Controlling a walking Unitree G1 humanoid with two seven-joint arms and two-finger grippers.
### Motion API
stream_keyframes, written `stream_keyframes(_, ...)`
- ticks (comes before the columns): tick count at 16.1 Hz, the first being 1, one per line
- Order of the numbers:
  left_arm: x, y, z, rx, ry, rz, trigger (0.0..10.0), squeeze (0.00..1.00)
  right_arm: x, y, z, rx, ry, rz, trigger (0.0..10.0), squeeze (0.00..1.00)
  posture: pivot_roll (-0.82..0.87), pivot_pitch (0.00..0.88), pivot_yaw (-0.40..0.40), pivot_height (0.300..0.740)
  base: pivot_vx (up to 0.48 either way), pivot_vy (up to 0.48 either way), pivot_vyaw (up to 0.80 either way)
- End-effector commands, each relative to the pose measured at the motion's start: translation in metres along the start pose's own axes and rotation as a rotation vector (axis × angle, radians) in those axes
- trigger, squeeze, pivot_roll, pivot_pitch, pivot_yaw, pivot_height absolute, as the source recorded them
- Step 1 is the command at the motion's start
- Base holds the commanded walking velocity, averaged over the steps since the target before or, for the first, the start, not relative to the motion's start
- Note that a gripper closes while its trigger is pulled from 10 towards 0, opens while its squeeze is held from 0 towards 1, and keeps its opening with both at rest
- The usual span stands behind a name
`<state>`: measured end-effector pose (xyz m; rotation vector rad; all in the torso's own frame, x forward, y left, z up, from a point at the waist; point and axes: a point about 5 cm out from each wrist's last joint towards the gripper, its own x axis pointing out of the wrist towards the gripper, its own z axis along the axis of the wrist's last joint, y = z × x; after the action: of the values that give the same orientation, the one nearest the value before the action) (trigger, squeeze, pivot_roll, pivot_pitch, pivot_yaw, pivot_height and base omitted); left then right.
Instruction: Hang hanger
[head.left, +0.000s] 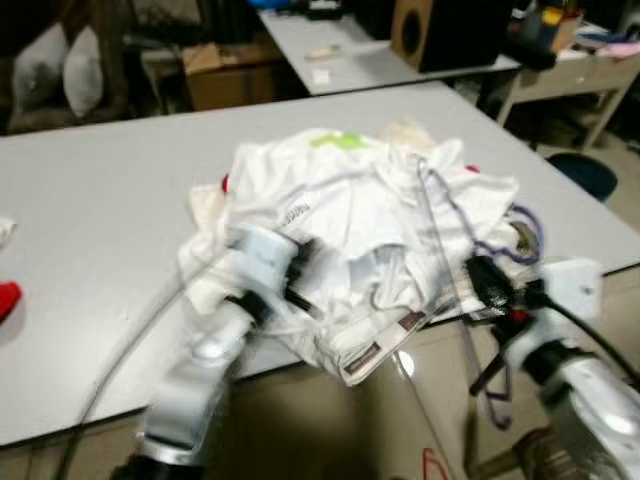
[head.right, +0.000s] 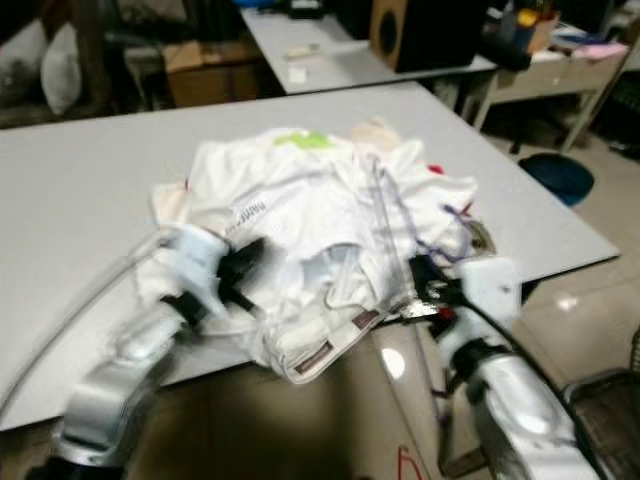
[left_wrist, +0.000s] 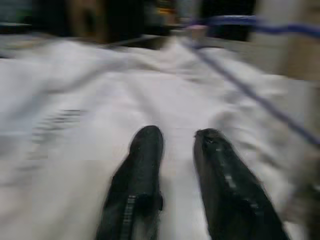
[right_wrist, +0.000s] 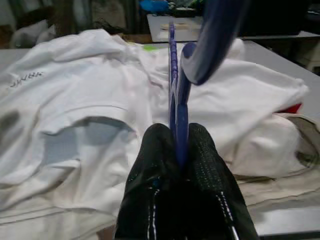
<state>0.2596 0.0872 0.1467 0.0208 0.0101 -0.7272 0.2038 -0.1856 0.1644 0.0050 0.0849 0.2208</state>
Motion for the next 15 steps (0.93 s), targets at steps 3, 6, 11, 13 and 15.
stream_keyframes(3, 0.001, -0.003, -0.009, 0.097, 0.111, -0.157, 10.0, 1.0, -0.018, -0.007, 0.009, -0.026, -0.036, 0.045, 10.0, 0.0, -0.04, 0.034, 0.053, 0.74, 0.0, 0.0, 0.0)
stream_keyframes(6, 0.019, -0.002, -0.018, 0.118, 0.155, -0.192, 10.0, 0.0, -0.032, -0.011, 0.011, -0.066, -0.02, 0.092, 10.0, 0.0, -0.05, 0.034, 0.089, 0.74, 0.0, 0.0, 0.0)
stream_keyframes(11, 0.034, -0.009, -0.021, 0.094, 0.162, -0.289, 10.0, 0.0, -0.045, -0.016, 0.012, -0.107, 0.015, 0.104, 10.0, 0.0, -0.08, 0.044, 0.126, 0.74, 0.0, 0.0, 0.0)
stream_keyframes(13, 0.037, -0.01, -0.024, 0.112, 0.179, -0.324, 10.0, 0.0, -0.048, -0.02, 0.012, -0.117, 0.022, 0.095, 10.0, 0.0, -0.08, 0.046, 0.135, 0.74, 0.0, 0.0, 0.0)
stream_keyframes(15, 0.039, -0.005, -0.024, 0.155, 0.179, -0.299, 10.0, 0.0, -0.05, -0.019, 0.011, -0.118, 0.025, 0.098, 10.0, 0.0, -0.08, 0.05, 0.138, 0.74, 0.0, 0.0, 0.0)
